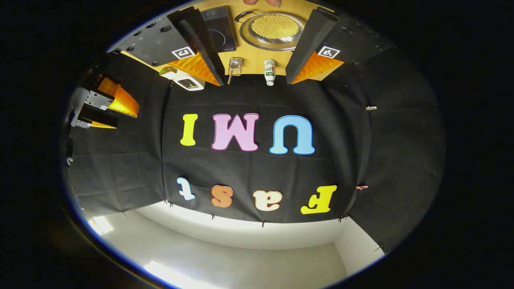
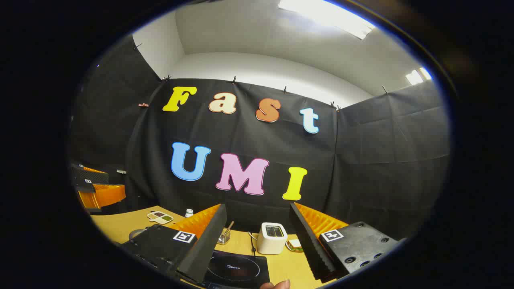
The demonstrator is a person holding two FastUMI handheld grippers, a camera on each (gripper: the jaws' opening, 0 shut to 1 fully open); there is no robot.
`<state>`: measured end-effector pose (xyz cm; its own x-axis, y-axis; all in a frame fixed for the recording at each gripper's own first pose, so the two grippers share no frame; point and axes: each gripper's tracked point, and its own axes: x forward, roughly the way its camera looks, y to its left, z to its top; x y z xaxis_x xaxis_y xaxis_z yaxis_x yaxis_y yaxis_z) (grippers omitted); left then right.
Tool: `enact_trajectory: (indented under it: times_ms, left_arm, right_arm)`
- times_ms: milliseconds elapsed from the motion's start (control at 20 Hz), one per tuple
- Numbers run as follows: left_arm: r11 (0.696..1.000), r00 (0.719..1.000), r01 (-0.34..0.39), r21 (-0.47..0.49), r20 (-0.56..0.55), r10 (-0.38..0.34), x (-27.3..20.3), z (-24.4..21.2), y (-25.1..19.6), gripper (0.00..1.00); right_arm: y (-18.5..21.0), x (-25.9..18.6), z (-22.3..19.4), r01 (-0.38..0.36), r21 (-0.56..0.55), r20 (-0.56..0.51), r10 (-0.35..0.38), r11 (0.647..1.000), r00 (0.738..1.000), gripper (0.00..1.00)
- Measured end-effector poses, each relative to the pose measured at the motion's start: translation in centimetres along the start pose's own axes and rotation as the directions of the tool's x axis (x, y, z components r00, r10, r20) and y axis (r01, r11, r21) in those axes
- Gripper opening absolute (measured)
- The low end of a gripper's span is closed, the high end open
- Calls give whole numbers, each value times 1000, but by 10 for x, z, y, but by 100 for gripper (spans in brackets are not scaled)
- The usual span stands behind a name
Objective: First push the handle of the pot to place it horizontally, then grasp the pot with both hands and set it on the induction cooktop.
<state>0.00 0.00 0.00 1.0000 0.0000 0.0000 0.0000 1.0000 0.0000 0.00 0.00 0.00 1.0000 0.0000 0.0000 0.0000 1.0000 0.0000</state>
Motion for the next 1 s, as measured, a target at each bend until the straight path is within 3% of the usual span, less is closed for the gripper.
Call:
enact_trajectory:
  times_ms: [1000]
  left_arm:
    - [1000,1000,14,20,19,-14,8,5,2,96]
  right_arm:
    - [-2,3,0,11,-16,1,-11,1000,1000,97]
